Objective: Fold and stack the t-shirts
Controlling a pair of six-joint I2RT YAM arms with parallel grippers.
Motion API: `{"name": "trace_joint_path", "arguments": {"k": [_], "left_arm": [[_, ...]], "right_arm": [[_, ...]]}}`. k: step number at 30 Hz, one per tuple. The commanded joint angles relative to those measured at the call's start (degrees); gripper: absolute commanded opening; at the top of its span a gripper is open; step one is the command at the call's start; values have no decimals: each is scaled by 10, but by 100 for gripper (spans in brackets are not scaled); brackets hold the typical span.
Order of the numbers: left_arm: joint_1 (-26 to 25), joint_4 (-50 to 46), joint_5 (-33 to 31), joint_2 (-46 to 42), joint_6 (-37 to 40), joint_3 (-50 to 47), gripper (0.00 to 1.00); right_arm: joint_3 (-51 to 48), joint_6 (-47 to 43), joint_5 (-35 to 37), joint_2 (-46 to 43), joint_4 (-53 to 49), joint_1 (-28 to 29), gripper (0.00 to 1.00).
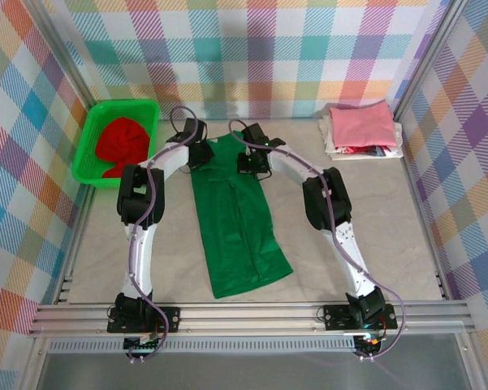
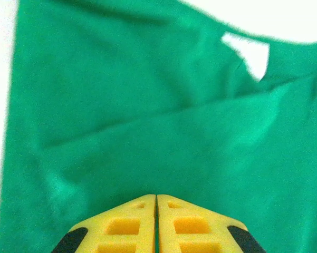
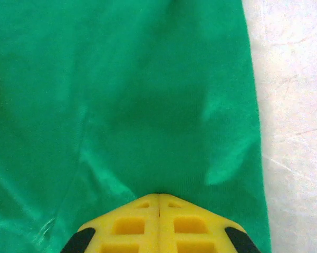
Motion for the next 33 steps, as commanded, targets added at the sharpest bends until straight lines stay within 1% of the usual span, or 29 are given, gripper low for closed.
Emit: {"name": "trace_joint_path", "arguments": {"k": [1,5,9,12,14,18,19,20,23,27,29,30,33], "left_arm": [[1,-32,36,63,-17,57,9],[-5,-56,91,139,-9,156,7],[-21,-94,130,210,14,276,5],[-32,-77,164,252,17,344,6],[-36,-60,178,279,6,379,6],[-38,54,204,311,-51,392,10],[-38,94,214,319,-64,400,10],[-38,113,219,333,-77,417,10],[-39,120,219,369,-97,482,9],[-38,114,188,364,-73,488,10],[-33,112,183,360,-67,487,10],[-31,110,185,357,-68,487,10],[-22,85,182,342,-67,487,10]], "right_arm": [[10,56,1,23,7,-15,0],[5,116,-7,40,28,-42,0],[-12,161,-7,41,42,-69,0],[-36,175,1,31,66,-84,0],[-32,177,2,33,65,-94,0],[-40,192,-4,27,74,-106,0],[-48,198,-5,24,82,-107,0],[-57,207,-12,20,96,-106,0],[-57,218,-28,25,103,-107,0],[-57,221,-9,21,98,-108,0],[-59,221,-9,15,106,-111,3],[-56,218,-10,13,105,-111,7],[-35,199,4,0,78,-112,10]]}}
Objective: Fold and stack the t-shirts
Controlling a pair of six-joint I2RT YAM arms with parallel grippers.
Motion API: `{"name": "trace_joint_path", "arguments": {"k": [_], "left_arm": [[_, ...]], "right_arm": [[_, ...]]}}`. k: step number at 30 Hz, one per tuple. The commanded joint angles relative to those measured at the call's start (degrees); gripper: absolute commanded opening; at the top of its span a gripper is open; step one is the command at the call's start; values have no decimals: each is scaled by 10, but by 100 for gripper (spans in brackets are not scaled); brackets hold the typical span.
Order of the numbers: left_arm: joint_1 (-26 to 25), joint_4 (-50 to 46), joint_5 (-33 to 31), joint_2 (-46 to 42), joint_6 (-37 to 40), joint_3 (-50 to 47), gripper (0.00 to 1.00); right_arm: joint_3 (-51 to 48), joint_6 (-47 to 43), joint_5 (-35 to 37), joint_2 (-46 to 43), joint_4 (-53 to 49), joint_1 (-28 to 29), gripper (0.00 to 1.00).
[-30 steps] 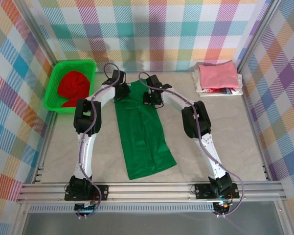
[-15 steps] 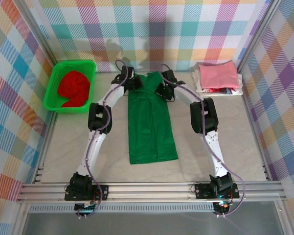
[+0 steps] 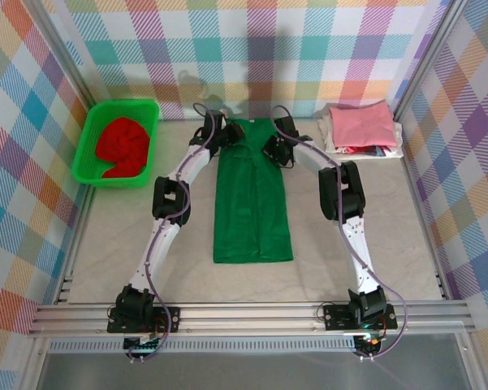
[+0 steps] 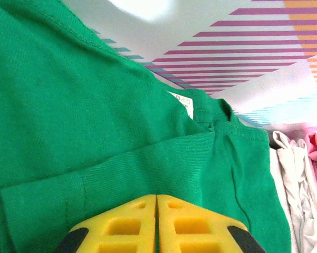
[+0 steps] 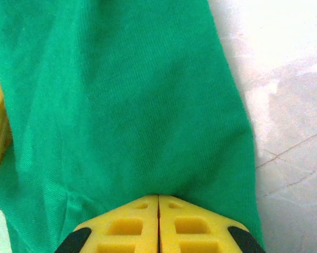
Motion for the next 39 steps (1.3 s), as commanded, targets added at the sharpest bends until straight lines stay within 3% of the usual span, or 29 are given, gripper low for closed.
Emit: {"name": "trace_joint_path", "arguments": {"k": [1,5,8,12,16,18,23,26,31,39], "left_arm": [[10,-54,-21,-11,10,6,11],[27,-109,-38,-67,48,-3,34],[39,-127,-66,-116,86,-9,41],[54,-161,-77,-176,129,-9,43],[56,-266,-102,-268,186,-42,45],[53,-263,-104,-356,195,-157,46],[36,-28,-99,-676,173,-650,50],[20,32,-92,-804,182,-850,42],[19,16,-68,-941,206,-1008,35],[19,-25,-6,-1078,184,-1158,43]], "right_arm": [[0,-17,32,-22,-56,-5,12],[-13,-42,43,-81,-66,-12,24],[-42,-59,55,-143,-60,-12,25],[-92,-86,46,-223,-42,-12,29],[-205,-131,1,-338,-3,-12,33],[-291,-144,-23,-408,28,-12,35],[-497,-193,-102,-570,68,-6,38],[-584,-216,-126,-642,53,1,39],[-706,-228,-189,-745,83,11,43],[-804,-213,-195,-793,57,25,45]]}}
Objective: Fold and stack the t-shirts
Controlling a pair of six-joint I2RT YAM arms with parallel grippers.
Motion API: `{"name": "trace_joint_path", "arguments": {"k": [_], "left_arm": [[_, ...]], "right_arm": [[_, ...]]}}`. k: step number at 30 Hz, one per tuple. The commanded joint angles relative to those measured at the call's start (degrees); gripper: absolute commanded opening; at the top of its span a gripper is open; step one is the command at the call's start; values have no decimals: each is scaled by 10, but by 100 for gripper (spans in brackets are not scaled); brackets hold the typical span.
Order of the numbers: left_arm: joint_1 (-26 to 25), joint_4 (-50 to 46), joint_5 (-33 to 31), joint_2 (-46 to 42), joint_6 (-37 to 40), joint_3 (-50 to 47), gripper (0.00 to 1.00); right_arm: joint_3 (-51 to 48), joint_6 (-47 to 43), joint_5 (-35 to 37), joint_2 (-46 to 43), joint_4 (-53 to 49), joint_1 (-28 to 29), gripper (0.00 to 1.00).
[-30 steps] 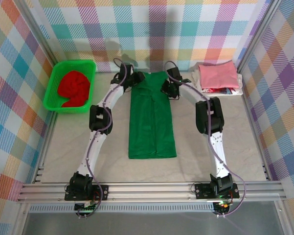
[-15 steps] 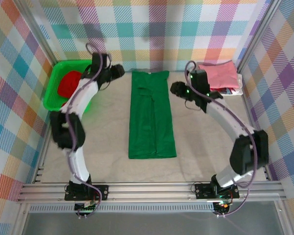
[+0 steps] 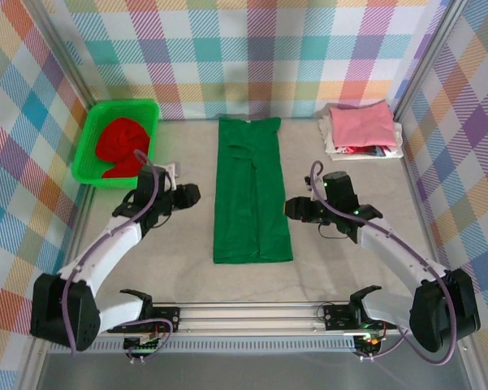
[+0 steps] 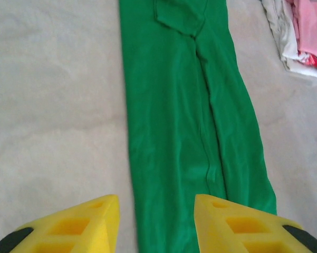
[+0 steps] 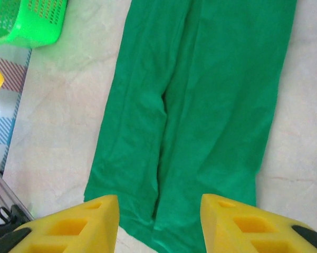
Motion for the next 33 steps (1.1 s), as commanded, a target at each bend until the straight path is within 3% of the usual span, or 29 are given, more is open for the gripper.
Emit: {"name": "trace_joint_path", "arguments": {"k": [1,9,20,33], "left_arm": [[1,-4,47,-39,-10,-40,43],[0,-11,84,-88,-74,-121,56],[-66,-9,99,-76,-128,-168,55],[-158,13,64,-5,-167,-163,52]], "right_arm": [[-44,10,-21,-18,14,5,45],[-85,31,-10,10,3,23,51],[-125,91,-24,48,60,23,50],[-129,102,-24,81,100,23,50]]}}
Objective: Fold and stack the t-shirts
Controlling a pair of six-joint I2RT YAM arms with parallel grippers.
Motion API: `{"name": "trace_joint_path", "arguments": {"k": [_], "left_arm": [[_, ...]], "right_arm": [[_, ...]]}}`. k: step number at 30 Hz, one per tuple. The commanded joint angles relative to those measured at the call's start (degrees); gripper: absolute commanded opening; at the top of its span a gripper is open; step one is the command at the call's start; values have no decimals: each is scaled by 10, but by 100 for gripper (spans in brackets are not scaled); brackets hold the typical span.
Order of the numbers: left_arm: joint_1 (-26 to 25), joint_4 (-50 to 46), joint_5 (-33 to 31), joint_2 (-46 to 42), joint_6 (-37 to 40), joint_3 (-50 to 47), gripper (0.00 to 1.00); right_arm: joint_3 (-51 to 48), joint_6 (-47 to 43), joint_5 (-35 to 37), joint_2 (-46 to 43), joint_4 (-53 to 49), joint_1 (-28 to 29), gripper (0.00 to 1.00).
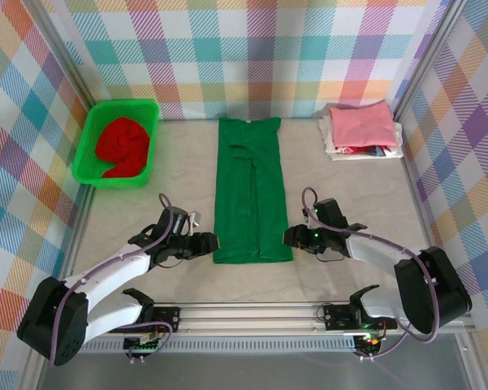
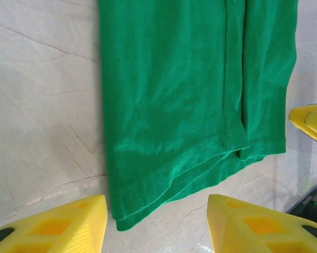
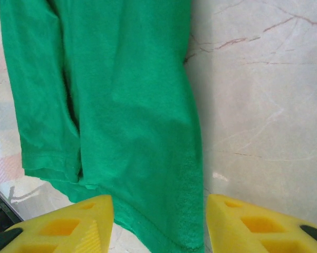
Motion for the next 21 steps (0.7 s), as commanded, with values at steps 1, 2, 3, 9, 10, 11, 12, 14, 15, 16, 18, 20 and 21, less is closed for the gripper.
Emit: {"name": "trace_joint_path", "arguments": {"k": [1,2,3,9,10,11,12,14,15,16,18,20,21], "left_arm": [[-17,-2,-14,17,-11,5,52],[-21,-6,-14,21,-8,7,52],[-24,-11,-15,25,-8,7,52],[-35,-25,-18,41,-2,10,50],[-35,-19,-18,45,-2,11,50],[-35,-9,-14,50,-5,13,49],[-38,0,-13,56,-9,14,49],[-45,14,-12,68,-16,18,48],[-50,15,-13,76,-15,22,47],[-54,14,-16,81,-14,25,46],[-61,14,-19,92,-12,32,46],[-66,16,-22,99,-14,35,45],[-68,17,-22,102,-15,36,44]], "right_arm": [[2,5,-9,2,20,2,50],[2,5,-8,4,20,2,50],[2,5,-9,6,22,2,50],[-4,5,-9,6,34,3,50],[-5,6,-10,7,37,3,50],[-5,5,-10,8,38,3,50],[-5,5,-12,9,40,3,50],[-4,6,-12,10,41,3,50],[-5,6,-12,10,42,3,50],[-5,6,-11,10,42,3,49],[-5,3,-8,11,43,3,49],[-4,1,-8,12,43,3,49],[-4,1,-9,11,45,3,49]]}}
